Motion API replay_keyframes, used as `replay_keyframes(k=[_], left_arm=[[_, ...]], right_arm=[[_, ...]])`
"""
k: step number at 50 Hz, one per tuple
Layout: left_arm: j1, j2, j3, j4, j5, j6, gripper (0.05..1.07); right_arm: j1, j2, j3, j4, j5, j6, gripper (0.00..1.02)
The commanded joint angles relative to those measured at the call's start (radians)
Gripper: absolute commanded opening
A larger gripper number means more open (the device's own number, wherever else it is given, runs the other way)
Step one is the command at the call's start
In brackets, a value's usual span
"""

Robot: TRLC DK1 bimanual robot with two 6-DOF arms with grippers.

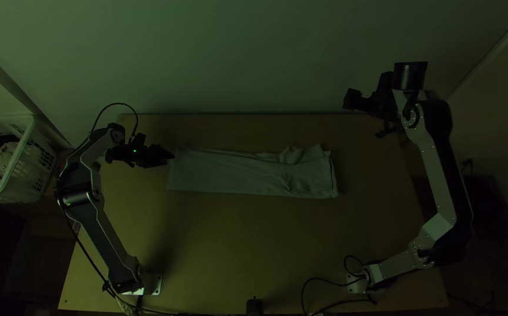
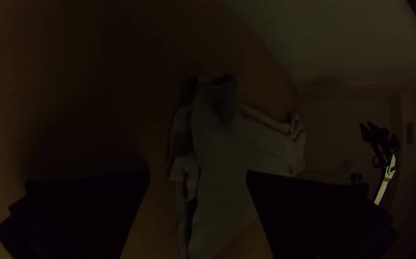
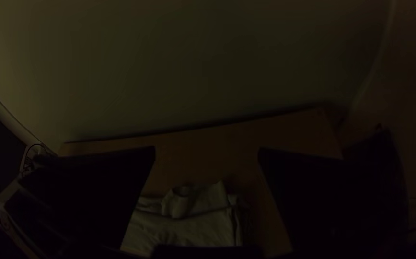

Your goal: Fold the t-shirt

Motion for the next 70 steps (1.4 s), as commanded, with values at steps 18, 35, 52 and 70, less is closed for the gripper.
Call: replay_keyframes(k=[18, 35, 52, 70], left_arm=[[-0.251, -0.081, -0.210, 0.248, -0.084, -0.253, 1.02], [-0.300, -0.101, -0.250, 0.366, -0.259, -0.428, 0.08], [-0.235, -0.252, -0.262, 0.288, -0.384, -0.359, 0.08], [-0.034, -0.280, -0.133, 0.091, -0.581, -0.172, 0.08]], right_arm=[[0.026, -0.076, -0.061, -0.010, 0.007, 0.017, 0.98], [0.041, -0.136, -0.155, -0.008, 0.007, 0.022, 0.98], [0.044, -0.182, -0.253, 0.023, 0.007, 0.022, 0.98], [0.043, -0.220, -0.339, 0.078, 0.007, 0.017, 0.98]])
